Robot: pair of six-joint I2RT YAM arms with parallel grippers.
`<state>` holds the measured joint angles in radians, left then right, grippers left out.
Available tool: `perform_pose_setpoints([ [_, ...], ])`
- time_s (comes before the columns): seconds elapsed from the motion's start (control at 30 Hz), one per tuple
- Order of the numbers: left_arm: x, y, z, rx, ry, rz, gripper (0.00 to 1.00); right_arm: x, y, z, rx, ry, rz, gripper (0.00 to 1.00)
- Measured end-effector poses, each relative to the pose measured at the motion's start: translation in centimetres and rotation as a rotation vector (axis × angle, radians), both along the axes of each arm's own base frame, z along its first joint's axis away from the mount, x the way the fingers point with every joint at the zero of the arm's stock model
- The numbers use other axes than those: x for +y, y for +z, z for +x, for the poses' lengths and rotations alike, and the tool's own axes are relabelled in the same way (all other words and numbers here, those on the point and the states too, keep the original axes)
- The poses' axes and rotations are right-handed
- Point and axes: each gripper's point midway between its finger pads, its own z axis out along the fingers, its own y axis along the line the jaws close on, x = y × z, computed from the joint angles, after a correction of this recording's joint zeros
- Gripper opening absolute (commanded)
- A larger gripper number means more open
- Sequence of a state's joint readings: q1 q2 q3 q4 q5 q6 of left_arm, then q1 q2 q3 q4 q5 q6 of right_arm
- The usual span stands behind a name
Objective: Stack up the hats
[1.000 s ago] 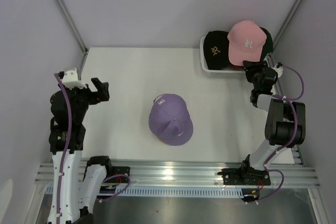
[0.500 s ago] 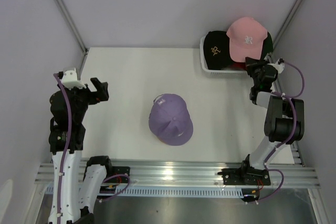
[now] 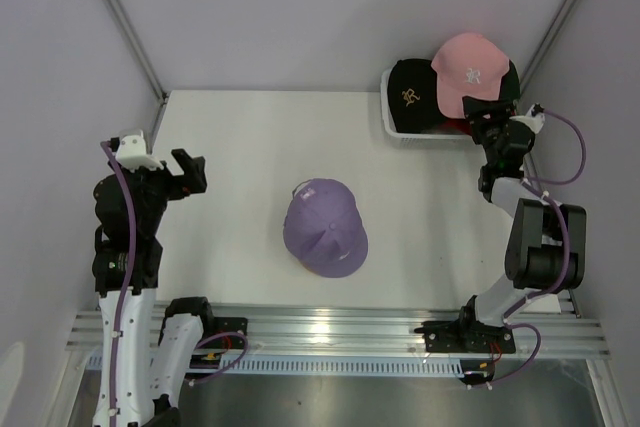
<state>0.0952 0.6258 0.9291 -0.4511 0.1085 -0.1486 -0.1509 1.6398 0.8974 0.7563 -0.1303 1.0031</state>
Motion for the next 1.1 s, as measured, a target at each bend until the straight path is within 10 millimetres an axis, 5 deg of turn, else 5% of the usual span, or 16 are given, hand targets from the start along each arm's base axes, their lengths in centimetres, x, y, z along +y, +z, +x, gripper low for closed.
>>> perform_pose_setpoints([
  [0.4, 0.1, 0.2, -0.1, -0.006, 0.004, 0.001, 0.99, -1.4, -2.6, -0.3, 0.081, -0.071, 0.008, 0.74],
  [0.67, 0.1, 0.1, -0.1, -0.004, 0.006, 0.001, 1.00, -1.9, -6.0, 0.6, 0.157, -0.090, 0.018, 0.74],
  [1.1, 0.3, 0.0, 0.0, 0.000, 0.012, 0.001, 0.99, -2.7, -5.6, 2.6, 0.106, -0.117, 0.019, 0.67],
])
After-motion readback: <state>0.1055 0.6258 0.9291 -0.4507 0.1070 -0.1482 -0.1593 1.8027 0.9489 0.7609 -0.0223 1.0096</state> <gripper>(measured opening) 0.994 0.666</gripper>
